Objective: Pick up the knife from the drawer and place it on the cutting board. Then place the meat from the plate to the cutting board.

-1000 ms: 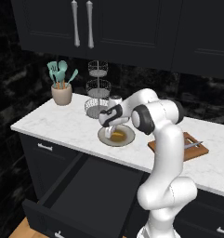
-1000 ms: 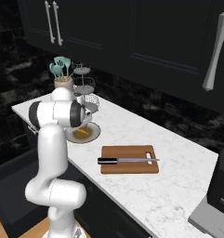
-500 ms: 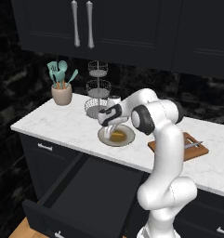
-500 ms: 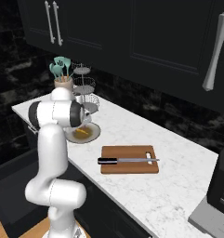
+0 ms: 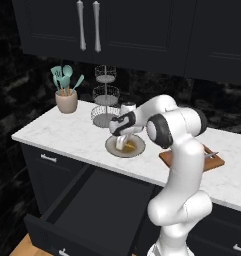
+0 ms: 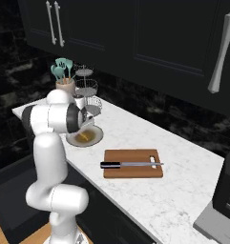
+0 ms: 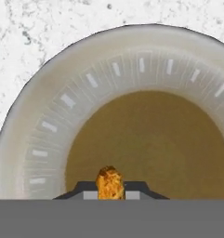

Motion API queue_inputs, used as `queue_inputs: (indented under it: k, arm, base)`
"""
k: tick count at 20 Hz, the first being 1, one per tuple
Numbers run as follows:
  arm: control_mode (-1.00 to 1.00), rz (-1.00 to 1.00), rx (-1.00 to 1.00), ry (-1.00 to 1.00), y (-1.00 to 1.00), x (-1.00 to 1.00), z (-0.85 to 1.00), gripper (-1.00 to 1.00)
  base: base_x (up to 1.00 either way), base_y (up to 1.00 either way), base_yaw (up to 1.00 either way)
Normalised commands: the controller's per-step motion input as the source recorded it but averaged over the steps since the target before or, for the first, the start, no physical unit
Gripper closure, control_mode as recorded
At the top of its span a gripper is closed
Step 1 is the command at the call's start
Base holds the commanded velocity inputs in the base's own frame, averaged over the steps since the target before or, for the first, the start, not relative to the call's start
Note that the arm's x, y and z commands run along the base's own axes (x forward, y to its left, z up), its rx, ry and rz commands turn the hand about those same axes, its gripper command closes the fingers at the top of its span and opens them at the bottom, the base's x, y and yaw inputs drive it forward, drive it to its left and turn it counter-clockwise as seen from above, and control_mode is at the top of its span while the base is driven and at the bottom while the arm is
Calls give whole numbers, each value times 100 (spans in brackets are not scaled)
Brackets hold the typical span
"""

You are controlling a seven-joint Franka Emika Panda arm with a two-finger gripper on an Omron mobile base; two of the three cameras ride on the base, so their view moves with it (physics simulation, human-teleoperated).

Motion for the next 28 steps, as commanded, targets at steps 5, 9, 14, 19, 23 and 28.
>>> queue_inputs:
  k: [5,9,14,19,23,28]
  arm:
    - [-100,22,7,-12,-90,-17,65,100]
    - [-100,37,-5,-9,-100,-3,5,100]
    - [-100,31,-13,-2,-100,-23,0,100]
    - [-100,17,-14,0,-81,-10,-18,100]
    - [-100,4,-4,-3,-66,-52,-7,100]
    - [-100,0,0,-1,-43,-50,-4,100]
  base:
    - [0,0,0]
    - [0,0,0]
    - [0,0,0]
    - [0,0,0]
    - [0,0,0]
    - [0,0,0]
